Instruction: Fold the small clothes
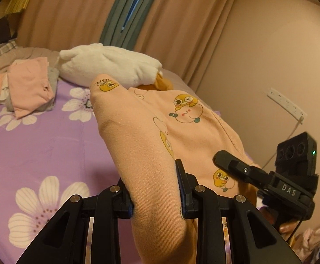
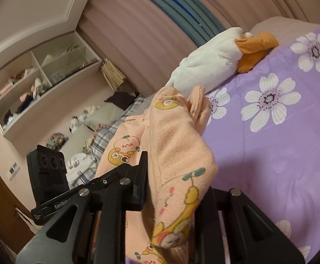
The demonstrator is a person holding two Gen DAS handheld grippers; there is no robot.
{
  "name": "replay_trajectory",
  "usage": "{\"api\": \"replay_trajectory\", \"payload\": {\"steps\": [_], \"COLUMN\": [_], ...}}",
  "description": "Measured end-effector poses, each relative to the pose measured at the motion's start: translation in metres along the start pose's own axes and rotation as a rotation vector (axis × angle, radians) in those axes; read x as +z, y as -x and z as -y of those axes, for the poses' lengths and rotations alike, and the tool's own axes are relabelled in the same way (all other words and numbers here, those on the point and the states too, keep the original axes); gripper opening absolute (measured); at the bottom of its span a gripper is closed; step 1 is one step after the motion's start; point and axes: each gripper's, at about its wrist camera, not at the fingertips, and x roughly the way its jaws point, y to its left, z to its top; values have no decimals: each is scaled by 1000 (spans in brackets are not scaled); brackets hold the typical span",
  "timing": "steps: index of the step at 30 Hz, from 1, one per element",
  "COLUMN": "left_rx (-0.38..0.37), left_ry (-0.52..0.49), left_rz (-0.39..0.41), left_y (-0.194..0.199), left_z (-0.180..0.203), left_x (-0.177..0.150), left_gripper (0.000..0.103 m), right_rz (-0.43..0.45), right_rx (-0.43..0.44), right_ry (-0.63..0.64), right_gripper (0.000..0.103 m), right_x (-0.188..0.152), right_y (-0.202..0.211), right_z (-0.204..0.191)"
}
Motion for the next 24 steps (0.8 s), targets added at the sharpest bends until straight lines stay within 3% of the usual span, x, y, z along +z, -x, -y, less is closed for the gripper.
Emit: {"api": "replay_trajectory", "payload": {"steps": [8,13,16,24], "left_rx": [65,94,125,118], "left_ry": [-38,5,-26,-43], "left_rz": [36,-9,-19,-27], "left_y": [1,-15,-19,-22], "left_z": [-4,-13,-10,-9], "left_x": [18,14,12,11], "left_gripper": [27,27,27,27], "right_rz": [-18,-64,-82,-60], "right_rx": [-23,-34,-41,-81], "right_ry": [117,66,49,84], "right_gripper": [21,21,21,22], "right_x": [18,17,15,11], "right_y": [-20,-36,-40,-34], "right_z": [-20,-1,6,0]}}
